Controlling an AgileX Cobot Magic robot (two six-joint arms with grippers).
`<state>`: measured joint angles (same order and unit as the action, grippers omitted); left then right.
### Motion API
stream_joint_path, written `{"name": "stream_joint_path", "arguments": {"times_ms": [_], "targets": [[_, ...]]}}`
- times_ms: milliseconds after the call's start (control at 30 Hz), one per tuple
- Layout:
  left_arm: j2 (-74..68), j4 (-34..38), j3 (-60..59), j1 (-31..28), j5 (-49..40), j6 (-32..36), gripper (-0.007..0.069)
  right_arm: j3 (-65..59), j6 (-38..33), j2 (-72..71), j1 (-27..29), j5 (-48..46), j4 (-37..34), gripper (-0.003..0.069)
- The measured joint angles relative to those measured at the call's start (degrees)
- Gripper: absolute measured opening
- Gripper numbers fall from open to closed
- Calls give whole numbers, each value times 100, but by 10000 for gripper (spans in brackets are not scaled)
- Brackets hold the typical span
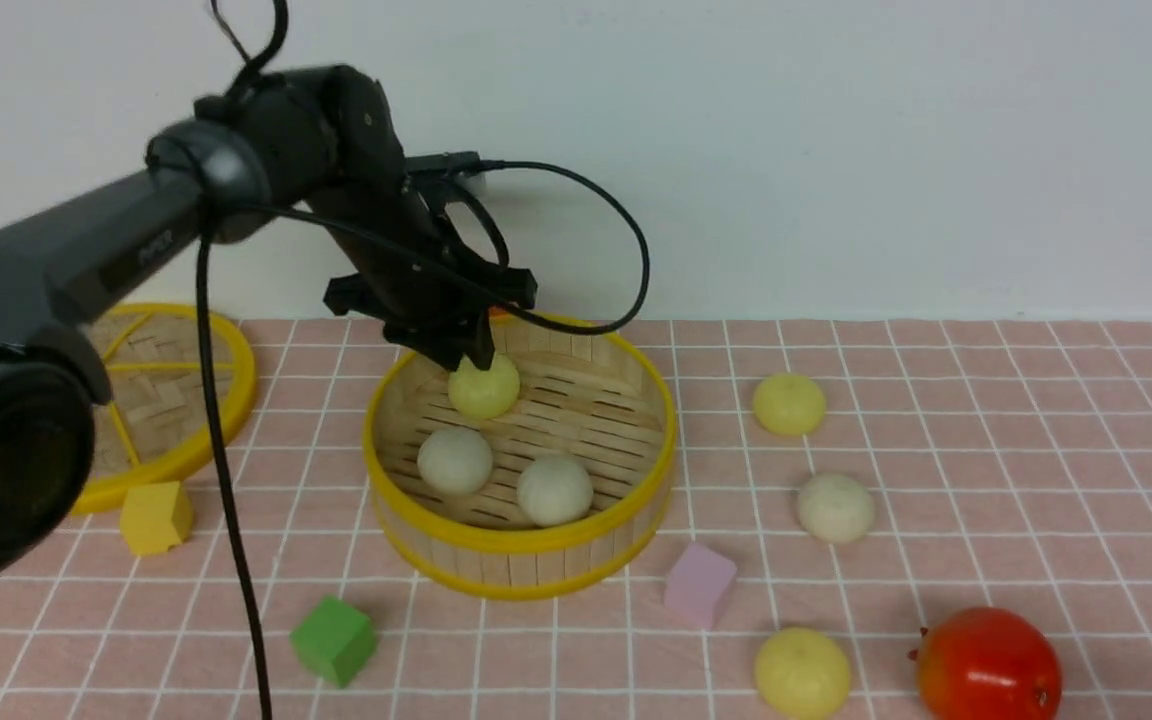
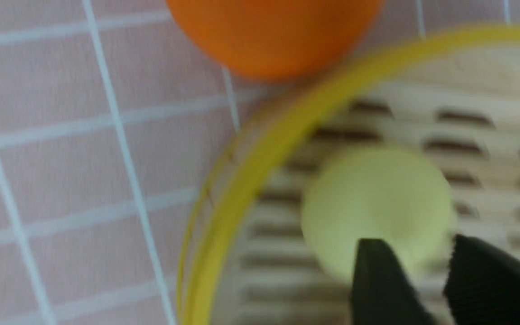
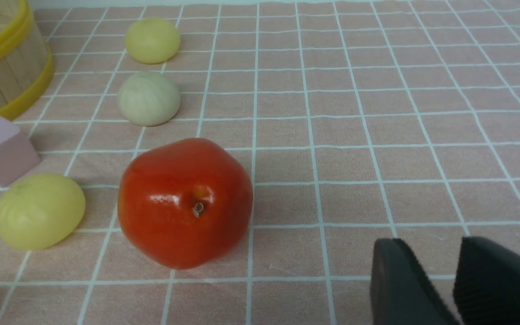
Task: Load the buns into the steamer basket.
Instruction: Use the left arm to put the steamed stuffed bun into the steamer, then use the right arm to grab a steamed stuffed bun
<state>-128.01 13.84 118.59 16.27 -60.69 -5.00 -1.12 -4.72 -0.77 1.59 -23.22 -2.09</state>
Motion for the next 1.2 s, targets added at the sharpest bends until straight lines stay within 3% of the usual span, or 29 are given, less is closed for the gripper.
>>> {"name": "stream_joint_path", "arguments": {"times_ms": [100, 300, 433, 600, 800, 1000, 1200], "targets": [[562, -17, 0, 0, -722, 0, 403, 0, 0, 0, 0, 0, 0, 239], [2284, 171, -509, 0, -946, -57, 418, 0, 0, 0, 0, 0, 0, 239], [4443, 506, -1485, 0, -946, -102, 337, 0, 0, 0, 0, 0, 0, 239], [6463, 383, -2796, 0, -946, -324, 225, 0, 0, 0, 0, 0, 0, 239], [9708, -608, -5736, 0, -822, -1209, 17, 0, 0, 0, 0, 0, -5, 239], [11108, -496, -7721, 0, -248, -1329, 13, 0, 0, 0, 0, 0, -5, 239], [12412, -516, -8347, 0, 411, -1329, 13, 0, 0, 0, 0, 0, -5, 239]]}}
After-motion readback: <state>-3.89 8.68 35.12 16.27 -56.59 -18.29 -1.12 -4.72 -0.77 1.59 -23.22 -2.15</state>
